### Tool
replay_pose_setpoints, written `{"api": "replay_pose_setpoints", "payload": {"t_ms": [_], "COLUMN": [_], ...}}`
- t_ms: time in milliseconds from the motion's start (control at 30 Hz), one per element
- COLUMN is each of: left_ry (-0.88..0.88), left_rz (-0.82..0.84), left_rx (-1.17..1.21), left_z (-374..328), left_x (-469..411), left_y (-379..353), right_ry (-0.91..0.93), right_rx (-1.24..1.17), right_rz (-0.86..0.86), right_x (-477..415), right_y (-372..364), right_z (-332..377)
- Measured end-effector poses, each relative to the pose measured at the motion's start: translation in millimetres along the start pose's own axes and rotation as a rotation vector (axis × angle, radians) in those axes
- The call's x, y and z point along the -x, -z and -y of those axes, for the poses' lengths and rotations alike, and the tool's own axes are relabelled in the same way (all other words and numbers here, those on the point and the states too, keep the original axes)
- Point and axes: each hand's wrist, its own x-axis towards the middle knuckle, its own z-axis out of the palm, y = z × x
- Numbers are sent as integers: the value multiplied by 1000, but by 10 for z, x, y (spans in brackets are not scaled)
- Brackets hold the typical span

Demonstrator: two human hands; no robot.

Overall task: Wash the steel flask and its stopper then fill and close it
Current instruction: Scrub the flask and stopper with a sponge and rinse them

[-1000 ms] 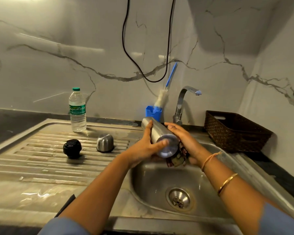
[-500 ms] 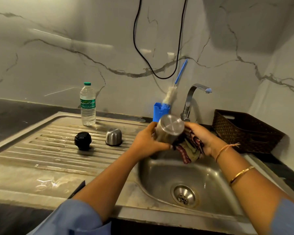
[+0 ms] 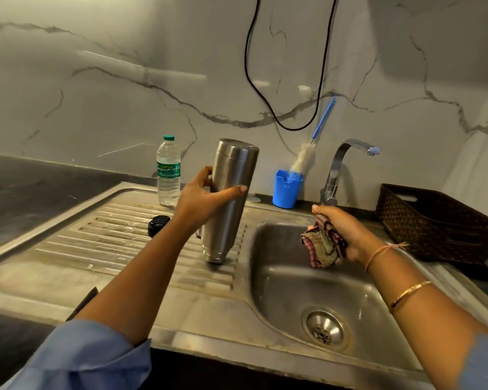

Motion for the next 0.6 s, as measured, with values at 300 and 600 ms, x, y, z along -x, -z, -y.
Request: {"api": "replay_pose_setpoints", "payload": {"t_ms": [300, 600], "left_ry": [-84, 46], "left_rz": [-308, -516], "left_rx": [-325, -418], "left_z": [56, 430], "left_x": [-47, -245], "left_y": [737, 1193], "right_ry": [29, 77], "right_rx": [46, 59], "right_rz": [-66, -70], "right_x": [-118, -150], "right_y": [7, -165], "right_z": [-63, -121]}}
